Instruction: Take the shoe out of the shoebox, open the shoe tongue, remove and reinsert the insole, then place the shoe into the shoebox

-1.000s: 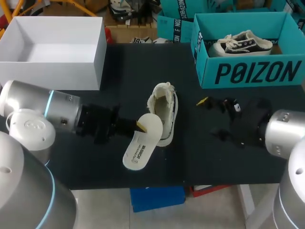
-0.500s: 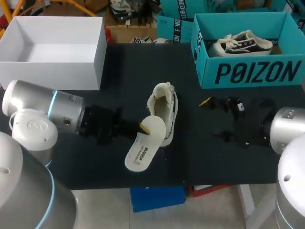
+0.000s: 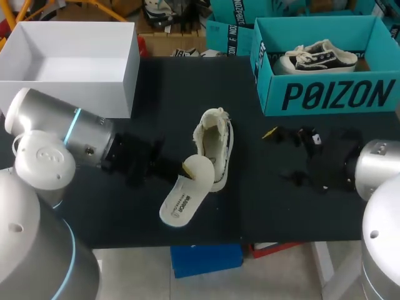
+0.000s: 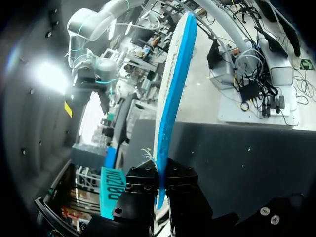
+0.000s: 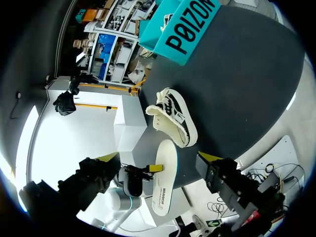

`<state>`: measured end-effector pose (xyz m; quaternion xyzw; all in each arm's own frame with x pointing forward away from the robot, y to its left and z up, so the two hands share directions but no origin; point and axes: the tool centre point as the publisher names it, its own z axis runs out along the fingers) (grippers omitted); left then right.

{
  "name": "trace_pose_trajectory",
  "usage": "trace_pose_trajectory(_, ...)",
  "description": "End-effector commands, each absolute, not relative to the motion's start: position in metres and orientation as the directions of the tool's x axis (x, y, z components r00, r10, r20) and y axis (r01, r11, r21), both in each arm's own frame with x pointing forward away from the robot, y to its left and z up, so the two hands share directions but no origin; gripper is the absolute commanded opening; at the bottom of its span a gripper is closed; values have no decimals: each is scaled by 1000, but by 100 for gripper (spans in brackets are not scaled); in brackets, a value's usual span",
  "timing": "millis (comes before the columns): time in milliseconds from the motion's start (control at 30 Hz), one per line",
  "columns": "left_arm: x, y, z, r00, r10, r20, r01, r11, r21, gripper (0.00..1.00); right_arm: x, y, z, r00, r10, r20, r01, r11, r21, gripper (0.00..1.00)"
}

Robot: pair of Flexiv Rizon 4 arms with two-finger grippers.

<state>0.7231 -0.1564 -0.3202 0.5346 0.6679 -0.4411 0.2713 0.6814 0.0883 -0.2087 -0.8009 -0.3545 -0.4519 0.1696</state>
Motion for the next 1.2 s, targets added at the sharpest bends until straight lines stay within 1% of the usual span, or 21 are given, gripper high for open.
trace_pose_trajectory(33, 745, -162, -323, -271, 524, -808, 950, 10, -313, 0, 675, 81, -213, 346, 386, 855, 787, -616, -40, 100)
trace_pose_trajectory(300, 766, -176, -334, -223, 585, -780, 945, -66, -320, 0, 675, 81, -213, 346, 386, 855, 787, -616, -40, 100)
trace_pose_trajectory(467, 774, -185, -341, -209, 609, -765, 941, -87, -326, 0, 675, 81, -213, 346, 386, 855, 787, -616, -40, 100)
trace_pose_trajectory(1200, 793, -188, -358, -209, 690, -693, 948, -33, -318, 0, 675, 81, -213, 346, 386, 855, 787, -616, -40, 100)
